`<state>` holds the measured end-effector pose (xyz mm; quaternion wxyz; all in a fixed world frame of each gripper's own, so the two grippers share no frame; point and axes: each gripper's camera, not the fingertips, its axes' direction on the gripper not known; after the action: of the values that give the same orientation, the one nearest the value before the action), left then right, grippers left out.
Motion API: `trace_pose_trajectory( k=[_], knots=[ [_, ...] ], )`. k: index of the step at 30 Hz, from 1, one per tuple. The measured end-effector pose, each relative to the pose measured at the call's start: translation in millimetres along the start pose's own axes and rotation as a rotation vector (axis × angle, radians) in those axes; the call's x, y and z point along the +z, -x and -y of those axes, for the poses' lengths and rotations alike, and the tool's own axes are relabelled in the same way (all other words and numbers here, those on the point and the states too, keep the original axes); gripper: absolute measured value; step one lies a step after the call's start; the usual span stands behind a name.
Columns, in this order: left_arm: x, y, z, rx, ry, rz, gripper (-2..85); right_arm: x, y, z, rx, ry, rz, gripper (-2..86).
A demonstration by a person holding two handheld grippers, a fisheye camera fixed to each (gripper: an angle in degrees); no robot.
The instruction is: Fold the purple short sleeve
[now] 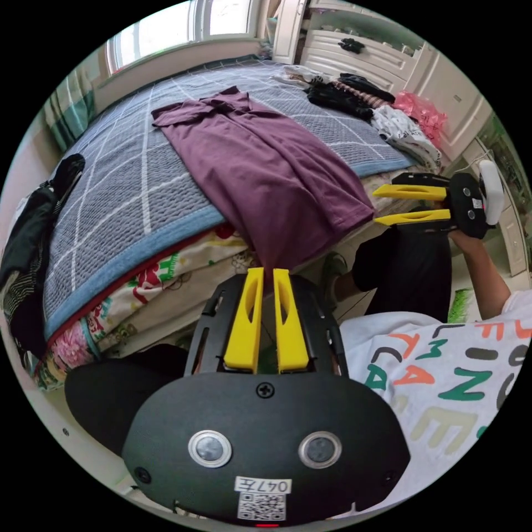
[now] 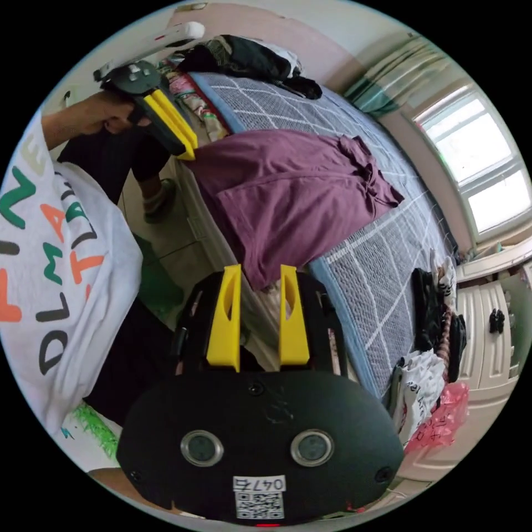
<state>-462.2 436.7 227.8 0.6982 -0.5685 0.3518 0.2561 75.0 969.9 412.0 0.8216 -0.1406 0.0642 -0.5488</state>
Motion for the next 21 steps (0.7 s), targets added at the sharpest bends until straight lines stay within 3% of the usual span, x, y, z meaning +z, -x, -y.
trace_pose_trajectory(
  k=[6,10,13,17,21],
  knots=[
    [-20,-16,-21,0.032,-0.064,-0.009,5.5,-33,18,-5,0.001,-0.191,-0.032,7.0],
    [-19,-33,-15,0.079,-0.047,0.001,5.2,-15,56,14,-0.198,-0.173,-0.133,4.0],
    [-21,-52,-18,0.135,-0.060,0.051,5.4,-10,57,11,-0.217,-0.150,-0.225,0.8],
    [-23,-71,-28,0.182,-0.089,0.123,7.6,-52,3,-19,0.028,-0.308,0.007,0.0],
    [-30,-74,-34,0.162,-0.145,0.023,10.3,-70,-29,-40,0.107,-0.344,0.086,0.0]
  ],
)
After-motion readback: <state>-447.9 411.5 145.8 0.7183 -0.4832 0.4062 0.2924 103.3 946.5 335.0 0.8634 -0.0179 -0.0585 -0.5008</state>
